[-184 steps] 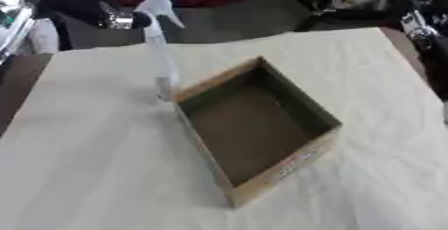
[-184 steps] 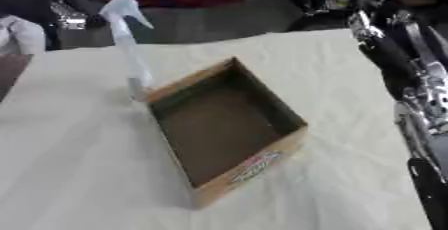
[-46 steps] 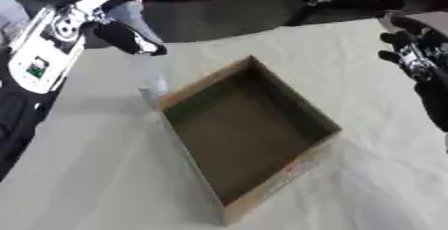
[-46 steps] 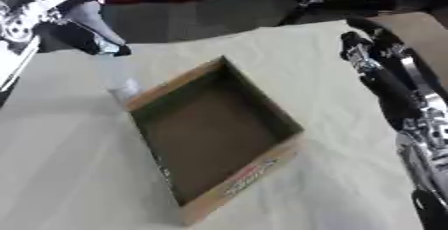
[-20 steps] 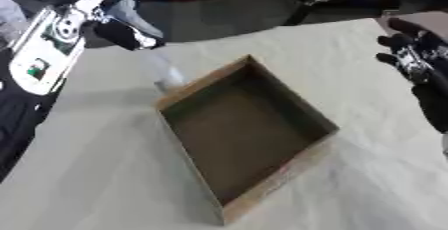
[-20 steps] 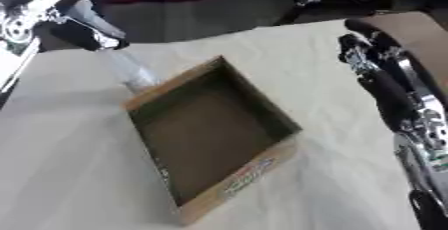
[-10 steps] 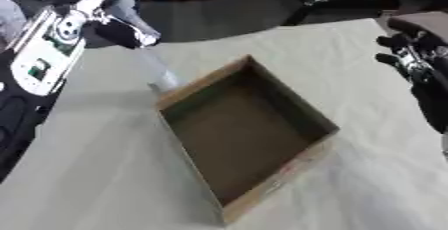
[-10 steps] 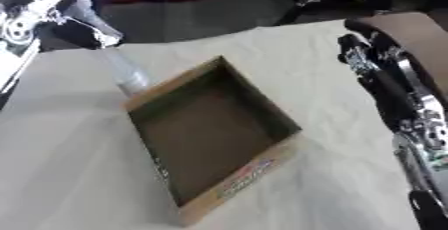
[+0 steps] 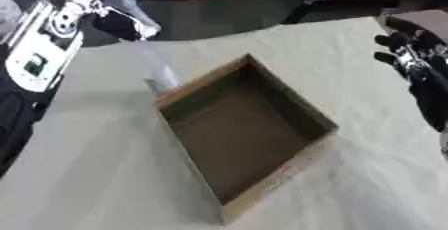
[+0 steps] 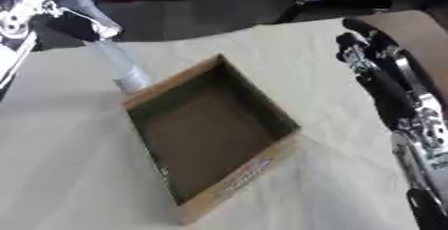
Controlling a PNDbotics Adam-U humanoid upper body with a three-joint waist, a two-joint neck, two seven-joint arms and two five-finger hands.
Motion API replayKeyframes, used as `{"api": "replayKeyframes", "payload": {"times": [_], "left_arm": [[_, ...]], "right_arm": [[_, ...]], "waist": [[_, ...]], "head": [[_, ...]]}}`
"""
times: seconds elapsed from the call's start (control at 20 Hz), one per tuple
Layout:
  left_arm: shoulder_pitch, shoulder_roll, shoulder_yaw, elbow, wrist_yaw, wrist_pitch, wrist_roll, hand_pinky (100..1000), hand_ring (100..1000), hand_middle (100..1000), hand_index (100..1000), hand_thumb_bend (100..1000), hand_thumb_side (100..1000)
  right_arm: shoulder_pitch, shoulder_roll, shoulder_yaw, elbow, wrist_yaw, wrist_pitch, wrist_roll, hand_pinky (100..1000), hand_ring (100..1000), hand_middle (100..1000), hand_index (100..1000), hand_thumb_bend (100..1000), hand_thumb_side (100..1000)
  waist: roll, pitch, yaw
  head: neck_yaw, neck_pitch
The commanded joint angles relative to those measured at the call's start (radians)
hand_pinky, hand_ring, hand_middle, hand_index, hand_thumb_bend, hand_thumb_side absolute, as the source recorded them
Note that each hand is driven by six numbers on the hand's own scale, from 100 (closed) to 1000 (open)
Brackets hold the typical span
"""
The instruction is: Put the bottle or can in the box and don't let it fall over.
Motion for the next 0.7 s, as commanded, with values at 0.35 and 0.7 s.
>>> {"api": "replayKeyframes", "payload": {"times": [0.35,0.7], "left_arm": [[-0.047,0.051,0.038,-0.134,0.017,0.013,0.010,112,237,128,156,524,100],[-0.072,0.038,0.026,-0.252,0.041,0.019,-0.038,115,238,127,159,527,100]], "right_arm": [[-0.009,-0.018,-0.012,-0.005,-0.014,-0.005,-0.004,900,938,1000,897,100,550],[-0.010,-0.020,-0.012,-0.004,-0.015,-0.006,-0.006,900,938,1000,897,100,546]], "waist": [[-0.011,-0.051,0.007],[-0.014,-0.069,0.012]], "head": [[-0.013,0.026],[-0.040,0.066]]}}
